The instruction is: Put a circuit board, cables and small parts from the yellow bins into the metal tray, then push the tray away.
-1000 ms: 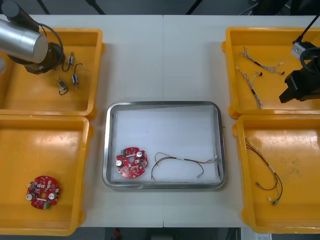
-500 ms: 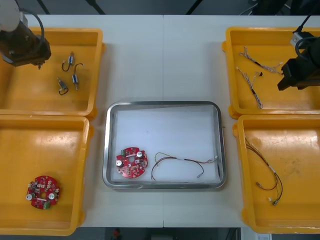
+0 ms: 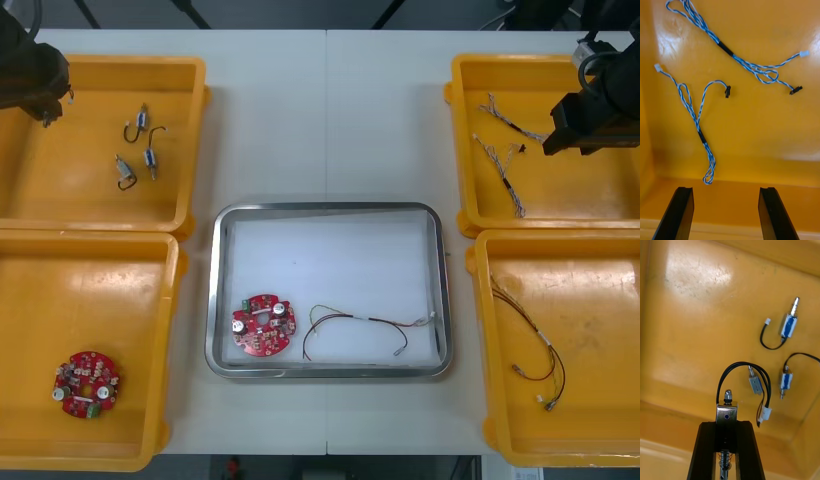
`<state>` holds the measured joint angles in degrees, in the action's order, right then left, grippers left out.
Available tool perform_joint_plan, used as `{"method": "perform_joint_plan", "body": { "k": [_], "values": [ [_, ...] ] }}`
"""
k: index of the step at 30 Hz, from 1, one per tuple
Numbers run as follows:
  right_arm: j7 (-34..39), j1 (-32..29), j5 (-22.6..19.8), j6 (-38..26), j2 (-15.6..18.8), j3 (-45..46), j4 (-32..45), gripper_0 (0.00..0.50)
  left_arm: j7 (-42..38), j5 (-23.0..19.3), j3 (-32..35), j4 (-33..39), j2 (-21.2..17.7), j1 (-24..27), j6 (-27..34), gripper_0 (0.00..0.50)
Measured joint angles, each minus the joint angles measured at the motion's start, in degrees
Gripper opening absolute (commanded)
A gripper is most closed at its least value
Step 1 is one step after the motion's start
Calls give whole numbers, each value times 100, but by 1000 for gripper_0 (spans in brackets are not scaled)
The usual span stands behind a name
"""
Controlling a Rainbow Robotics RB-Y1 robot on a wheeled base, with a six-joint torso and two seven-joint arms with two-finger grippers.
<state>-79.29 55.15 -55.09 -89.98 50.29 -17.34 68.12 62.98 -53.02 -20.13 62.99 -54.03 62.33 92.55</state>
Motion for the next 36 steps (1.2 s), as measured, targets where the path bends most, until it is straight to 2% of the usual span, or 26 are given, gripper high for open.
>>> {"method": "perform_joint_plan", "body": {
  "k": [4,9,12,17,19,25,29,36],
  "values": [
    [-209,131,133,245,-109,-12,-310,500,-8,-194,55,221,-67,2,291,0],
    [-1490,332,257,642,-223,-21,-854,500,-353,-220,55,580,-65,0,513,0],
    [-1850,466,338,967,-304,-21,-1240,500,-1109,-137,55,956,-37,-30,558,0],
    [-2535,684,384,1602,-462,-21,-1935,500,-2805,28,55,1793,31,-250,566,0],
    [-2887,749,395,1818,-520,-22,-2160,500,-3115,35,55,2017,68,-334,578,0],
    [-3372,901,486,2509,-720,-22,-2758,500,-3050,139,55,2659,265,-561,719,0],
    [-3988,972,543,2772,-844,-52,-2993,500,-3052,312,69,3251,453,-827,815,0],
    [-4058,1014,611,3408,-956,-623,-3038,500,-3311,698,94,4264,901,-1351,1276,0]
  ]
}}
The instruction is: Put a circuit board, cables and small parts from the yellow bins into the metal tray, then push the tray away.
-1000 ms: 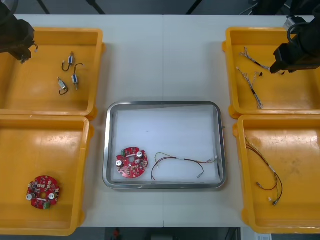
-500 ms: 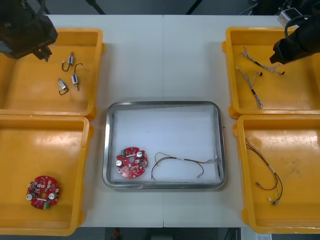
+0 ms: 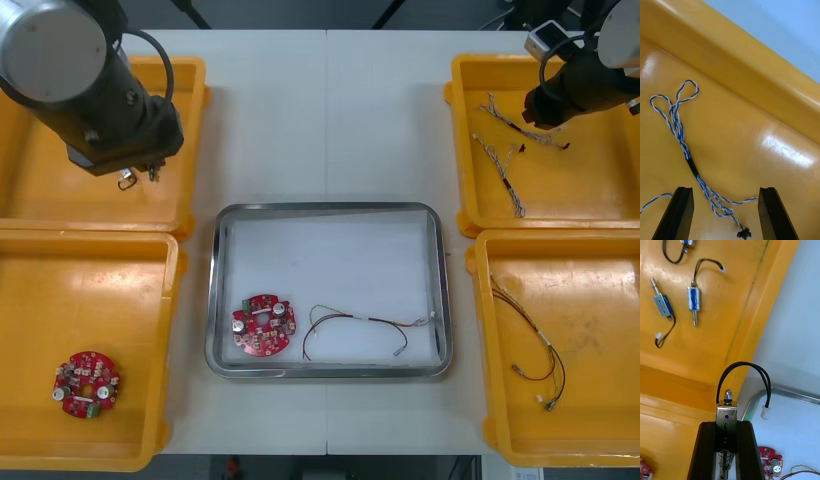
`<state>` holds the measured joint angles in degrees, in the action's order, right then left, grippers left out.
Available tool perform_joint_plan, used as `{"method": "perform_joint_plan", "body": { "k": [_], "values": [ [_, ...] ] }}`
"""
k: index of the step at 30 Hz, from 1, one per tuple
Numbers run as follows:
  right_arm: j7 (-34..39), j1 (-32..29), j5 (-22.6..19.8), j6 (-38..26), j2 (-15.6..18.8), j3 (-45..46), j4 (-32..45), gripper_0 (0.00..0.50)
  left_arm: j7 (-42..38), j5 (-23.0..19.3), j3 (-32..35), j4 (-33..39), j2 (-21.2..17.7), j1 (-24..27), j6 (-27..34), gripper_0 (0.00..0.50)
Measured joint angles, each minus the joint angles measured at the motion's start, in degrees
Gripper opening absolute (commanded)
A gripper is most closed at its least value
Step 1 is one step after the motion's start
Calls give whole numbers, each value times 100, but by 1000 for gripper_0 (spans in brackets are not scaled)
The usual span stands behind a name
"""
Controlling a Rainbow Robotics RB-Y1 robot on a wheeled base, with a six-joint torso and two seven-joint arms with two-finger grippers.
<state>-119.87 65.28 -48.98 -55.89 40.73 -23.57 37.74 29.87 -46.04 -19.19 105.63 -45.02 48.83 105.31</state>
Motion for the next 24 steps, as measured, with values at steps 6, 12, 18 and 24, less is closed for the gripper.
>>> {"method": "perform_joint_plan", "body": {
  "k": [6,12,18,24],
  "values": [
    [-120,3,178,294,-94,-265,-28,500,-1152,657,1,624,635,-529,111,0],
    [-1331,14,184,497,-176,-265,-249,500,-1513,1374,-115,716,1321,-972,128,0],
    [-1605,17,184,588,-208,-266,-303,500,-1480,2227,-791,693,1742,-1253,-158,1],
    [-1882,21,184,588,-251,-269,-403,500,-1480,2300,-1278,653,1813,-1340,-416,0]
  ]
}}
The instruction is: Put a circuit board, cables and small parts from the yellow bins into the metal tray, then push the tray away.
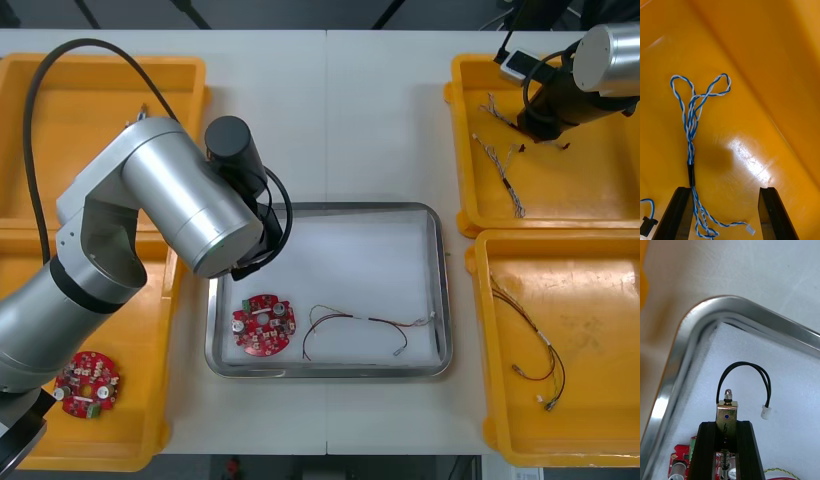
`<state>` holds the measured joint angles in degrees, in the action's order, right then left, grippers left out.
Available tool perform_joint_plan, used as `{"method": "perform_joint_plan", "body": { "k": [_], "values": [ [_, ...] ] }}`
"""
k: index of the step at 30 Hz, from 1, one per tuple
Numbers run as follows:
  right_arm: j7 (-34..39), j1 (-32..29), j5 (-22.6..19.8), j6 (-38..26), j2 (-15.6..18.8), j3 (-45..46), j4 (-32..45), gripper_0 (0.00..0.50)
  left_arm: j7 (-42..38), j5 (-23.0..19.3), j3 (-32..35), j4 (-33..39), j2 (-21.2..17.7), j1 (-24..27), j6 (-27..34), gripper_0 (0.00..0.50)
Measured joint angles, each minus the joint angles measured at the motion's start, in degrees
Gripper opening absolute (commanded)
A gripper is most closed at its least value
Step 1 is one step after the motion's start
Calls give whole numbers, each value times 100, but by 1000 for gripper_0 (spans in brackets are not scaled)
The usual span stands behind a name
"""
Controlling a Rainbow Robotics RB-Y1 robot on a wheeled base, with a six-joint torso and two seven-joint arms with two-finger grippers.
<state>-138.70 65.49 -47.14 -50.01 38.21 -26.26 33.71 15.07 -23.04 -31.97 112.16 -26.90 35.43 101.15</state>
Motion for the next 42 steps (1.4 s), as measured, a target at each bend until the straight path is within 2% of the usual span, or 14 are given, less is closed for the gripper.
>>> {"method": "perform_joint_plan", "body": {
  "k": [13,15,16,18,20,22,23,27,29,31,32,33,36,42],
  "values": [
    [0,20,-155,14,-25,-1,-488,500,0,428,-323,-548,92,-57,-696,2],
    [0,22,-163,15,-26,-1,-490,405,0,433,-335,-558,102,-57,-698,3],
    [0,22,-181,15,-26,-1,-490,377,0,434,-344,-561,106,-57,-699,5],
    [0,22,-226,15,-27,-1,-495,235,0,438,-371,-564,113,-57,-701,15],
    [0,22,-253,15,-30,-1,-500,145,0,440,-408,-566,116,-57,-705,24],
    [0,22,-282,16,-31,-1,-504,26,0,463,-443,-567,117,-57,-710,37],
    [0,22,-296,16,-31,-1,-505,0,0,521,-468,-568,118,-57,-711,49],
    [2,22,-360,16,-34,-1,-507,0,0,893,-668,-570,119,-57,-719,77],
    [2,22,-379,16,-35,-1,-507,0,0,897,-730,-571,119,-57,-720,132],
    [2,22,-394,15,-35,-1,-507,0,0,897,-749,-572,119,-57,-720,254],
    [2,22,-398,9,-35,-1,-507,0,0,897,-749,-572,119,-57,-721,292],
    [2,22,-399,-9,-35,-1,-507,0,0,898,-749,-572,119,-57,-721,378],
    [2,22,-400,-124,-34,0,-505,0,0,897,-749,-572,119,-57,-722,498],
    [0,22,-393,-733,67,118,-287,0,0,740,-744,-549,113,-54,-708,500]
  ]
}}
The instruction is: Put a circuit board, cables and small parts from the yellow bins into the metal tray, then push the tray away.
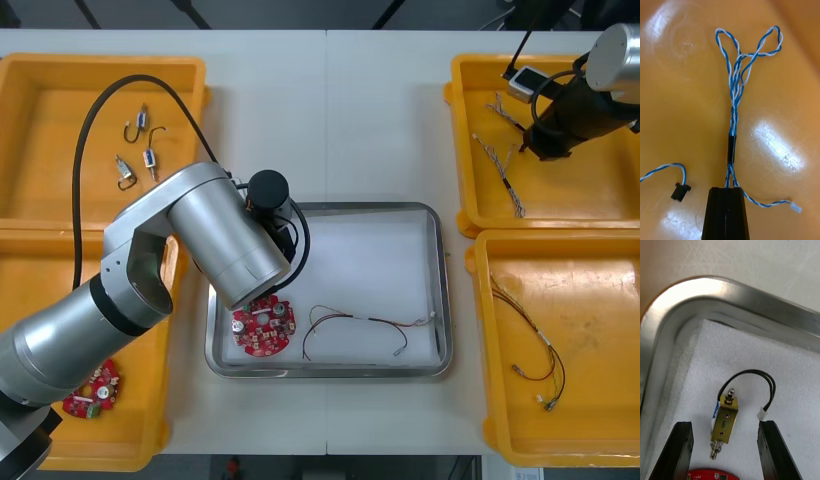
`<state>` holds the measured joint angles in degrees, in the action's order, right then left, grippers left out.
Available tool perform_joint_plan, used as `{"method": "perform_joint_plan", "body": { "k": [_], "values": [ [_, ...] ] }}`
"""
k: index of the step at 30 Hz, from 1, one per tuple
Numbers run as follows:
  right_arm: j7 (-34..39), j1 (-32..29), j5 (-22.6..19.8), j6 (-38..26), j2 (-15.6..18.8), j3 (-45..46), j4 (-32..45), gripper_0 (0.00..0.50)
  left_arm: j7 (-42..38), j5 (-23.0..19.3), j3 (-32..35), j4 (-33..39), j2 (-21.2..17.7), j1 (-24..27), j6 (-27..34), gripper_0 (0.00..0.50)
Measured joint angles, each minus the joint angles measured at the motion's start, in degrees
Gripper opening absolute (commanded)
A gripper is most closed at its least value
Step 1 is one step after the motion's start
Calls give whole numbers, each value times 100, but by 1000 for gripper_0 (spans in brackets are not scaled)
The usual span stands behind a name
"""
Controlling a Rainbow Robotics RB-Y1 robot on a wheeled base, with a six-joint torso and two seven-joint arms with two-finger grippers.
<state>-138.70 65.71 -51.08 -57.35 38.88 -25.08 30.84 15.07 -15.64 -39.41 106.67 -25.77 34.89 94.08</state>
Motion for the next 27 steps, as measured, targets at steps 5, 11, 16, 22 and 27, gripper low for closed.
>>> {"method": "perform_joint_plan", "body": {
  "k": [5,11,16,22,27],
  "values": [
    [-13,0,2,-617,192,334,272,0,0,-444,102,369,-47,30,432,500],
    [-153,-1,-18,-1102,457,579,347,0,-1,-1274,506,1100,-233,261,1233,500],
    [-253,-43,-228,-1242,672,624,347,0,-1,-1946,956,1463,-497,579,1532,500],
    [-274,-248,-393,-1256,816,813,349,0,-1,-2931,1741,1464,-1050,953,1543,500],
    [-276,-383,-526,-1256,864,868,353,0,-1,-3745,2156,1016,-1630,1387,1546,500]
  ]
}}
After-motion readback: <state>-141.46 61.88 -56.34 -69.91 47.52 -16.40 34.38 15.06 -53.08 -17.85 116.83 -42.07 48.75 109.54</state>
